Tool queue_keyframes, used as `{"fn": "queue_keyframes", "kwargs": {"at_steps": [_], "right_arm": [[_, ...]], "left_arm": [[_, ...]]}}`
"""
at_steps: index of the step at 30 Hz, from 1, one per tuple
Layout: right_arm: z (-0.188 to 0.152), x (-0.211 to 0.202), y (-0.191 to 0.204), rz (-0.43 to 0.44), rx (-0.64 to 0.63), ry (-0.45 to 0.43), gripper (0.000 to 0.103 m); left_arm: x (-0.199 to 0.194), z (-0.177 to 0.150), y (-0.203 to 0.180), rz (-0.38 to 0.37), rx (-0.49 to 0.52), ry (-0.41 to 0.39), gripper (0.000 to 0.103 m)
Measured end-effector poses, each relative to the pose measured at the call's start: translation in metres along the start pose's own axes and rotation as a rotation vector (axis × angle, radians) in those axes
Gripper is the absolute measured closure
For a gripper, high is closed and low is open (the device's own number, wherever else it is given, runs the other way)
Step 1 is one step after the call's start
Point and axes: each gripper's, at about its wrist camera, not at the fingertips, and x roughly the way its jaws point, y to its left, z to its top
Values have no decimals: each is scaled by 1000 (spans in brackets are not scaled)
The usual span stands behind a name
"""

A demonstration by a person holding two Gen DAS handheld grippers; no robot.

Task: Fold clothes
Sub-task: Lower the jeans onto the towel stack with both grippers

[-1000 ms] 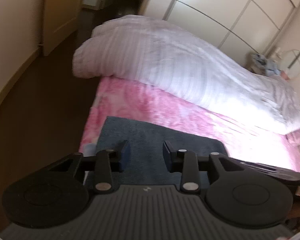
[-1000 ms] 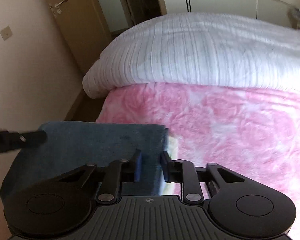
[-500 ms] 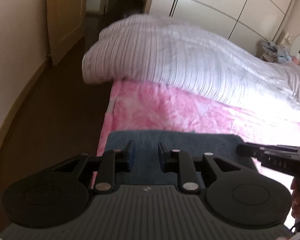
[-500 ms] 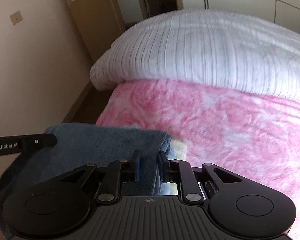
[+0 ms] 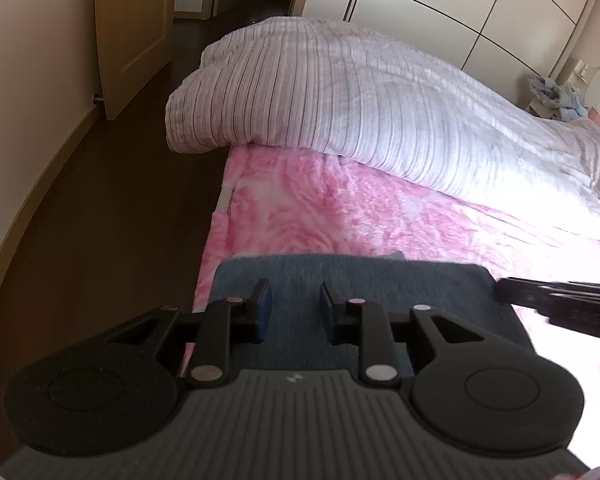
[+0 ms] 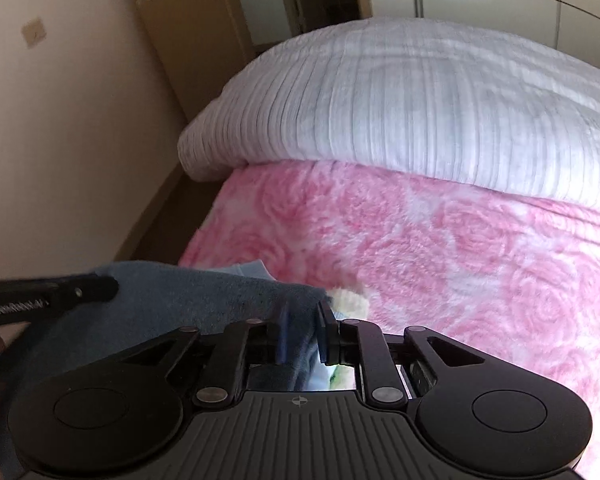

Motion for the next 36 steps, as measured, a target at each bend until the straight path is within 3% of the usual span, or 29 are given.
{"fn": "queue_keyframes", "kwargs": {"at_steps": [4, 8, 11, 16, 21, 29, 36], "right_arm": [[-22, -56, 13, 80, -10, -50, 87], [-61, -96, 36, 119, -121, -16, 87], [-86, -110, 51, 118, -195, 7, 87], [-112, -101, 61, 94, -236, 61, 87], [-132, -67, 63, 51, -232, 179, 87], [-133, -69, 74, 17, -210, 188, 87], [-130, -78, 77, -12, -188, 180, 84]], "left_arm": [[-53, -19, 1, 12, -44, 1, 79], [-100, -52, -7, 8, -74, 27, 79], [-113, -75, -21, 22, -19, 45, 79], [-97, -106, -31, 109, 14, 97, 75], [-86, -117, -40, 159, 26, 116, 74], [-98, -118, -60, 233, 38, 124, 76], [-130, -111, -82, 251, 60, 101, 74]]}}
